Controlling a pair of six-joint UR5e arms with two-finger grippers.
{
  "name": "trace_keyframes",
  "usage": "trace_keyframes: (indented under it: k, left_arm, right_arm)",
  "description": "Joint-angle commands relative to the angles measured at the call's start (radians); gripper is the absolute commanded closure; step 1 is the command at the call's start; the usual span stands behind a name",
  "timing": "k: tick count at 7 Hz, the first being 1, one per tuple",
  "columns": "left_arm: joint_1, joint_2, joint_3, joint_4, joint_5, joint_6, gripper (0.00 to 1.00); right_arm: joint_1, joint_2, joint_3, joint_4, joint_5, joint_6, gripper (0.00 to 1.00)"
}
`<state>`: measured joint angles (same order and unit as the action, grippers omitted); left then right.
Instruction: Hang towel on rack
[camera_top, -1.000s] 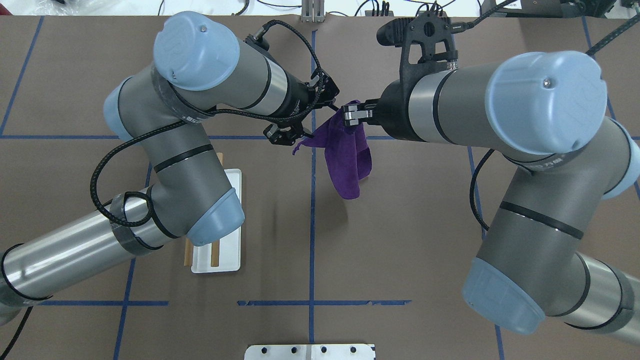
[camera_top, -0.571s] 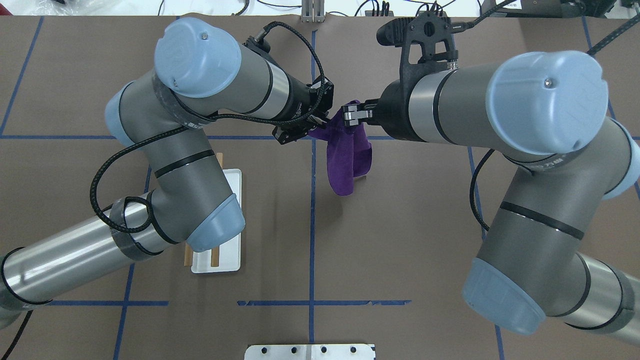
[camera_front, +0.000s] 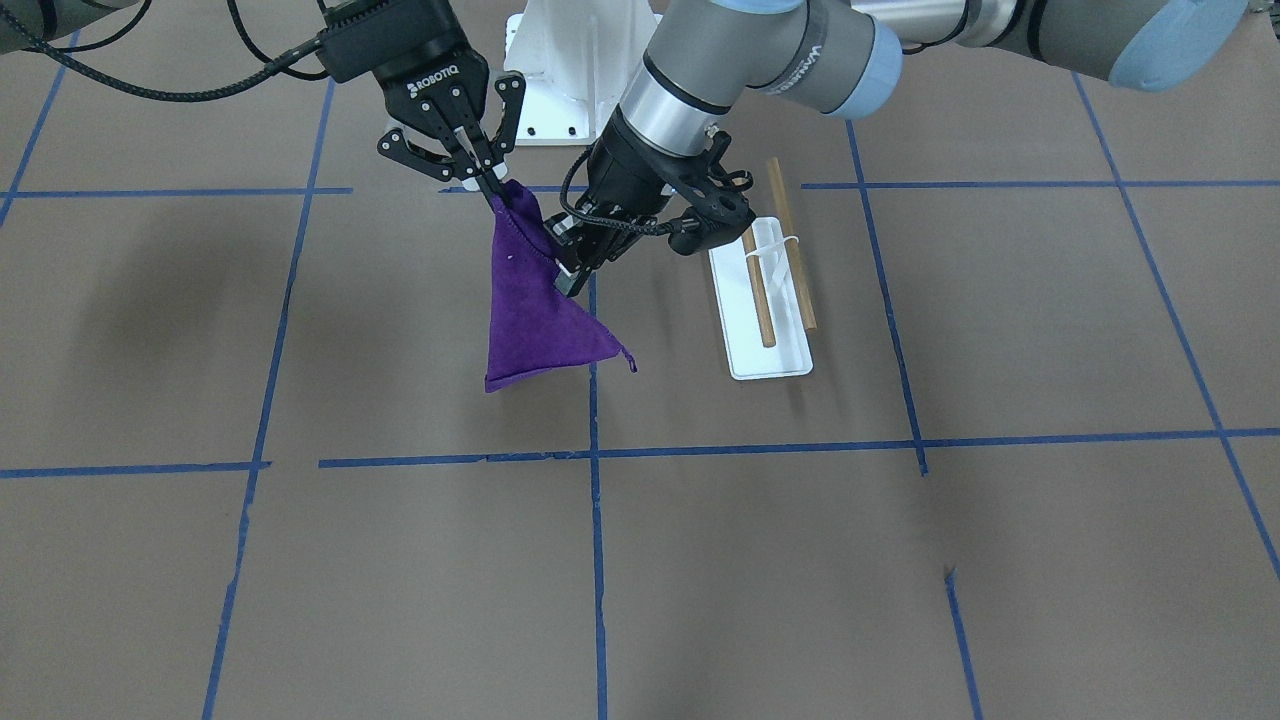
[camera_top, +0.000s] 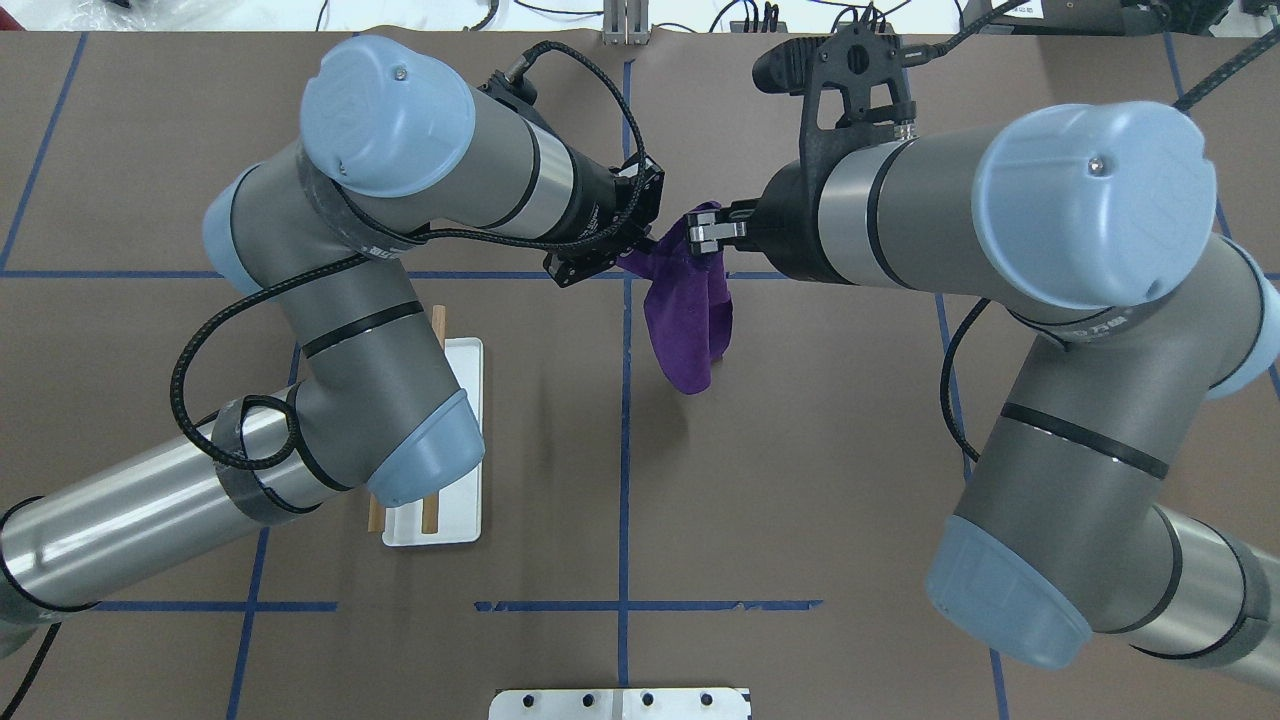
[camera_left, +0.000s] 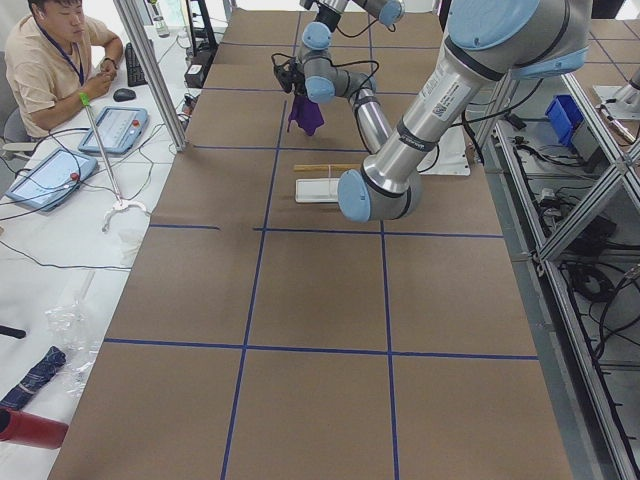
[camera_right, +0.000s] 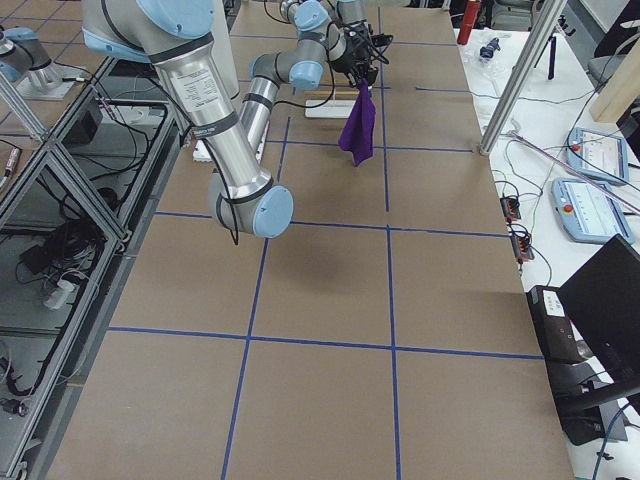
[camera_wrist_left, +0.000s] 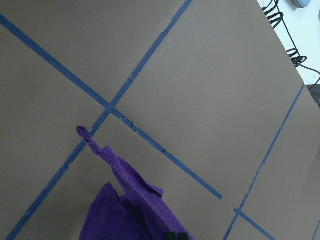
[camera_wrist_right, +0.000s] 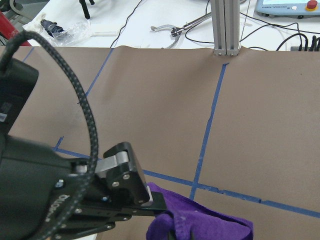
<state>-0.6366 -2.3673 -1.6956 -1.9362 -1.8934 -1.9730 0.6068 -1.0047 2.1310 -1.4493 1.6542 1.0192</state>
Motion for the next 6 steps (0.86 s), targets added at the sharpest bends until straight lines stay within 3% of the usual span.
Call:
trace_keyframes:
  k: [1,3,6]
  left_arm:
    - [-0.002,0.029,-0.033,0.0,-0.001,0.014,1.0]
    - [-0.011,0.091,-0.09,0.0,-0.003,0.11,1.0]
    - [-0.056,0.254,-0.251,0.002,-0.015,0.39,1.0]
  right_arm:
    - [0.002,-0.011,-0.005,-0.014,0.021,-0.004,0.0]
    - [0.033,-0.023,-0.013,-0.04,0.119,-0.004,0.0]
    - [0.088,-0.092,-0.019,-0.172,0.128,-0.138,0.0]
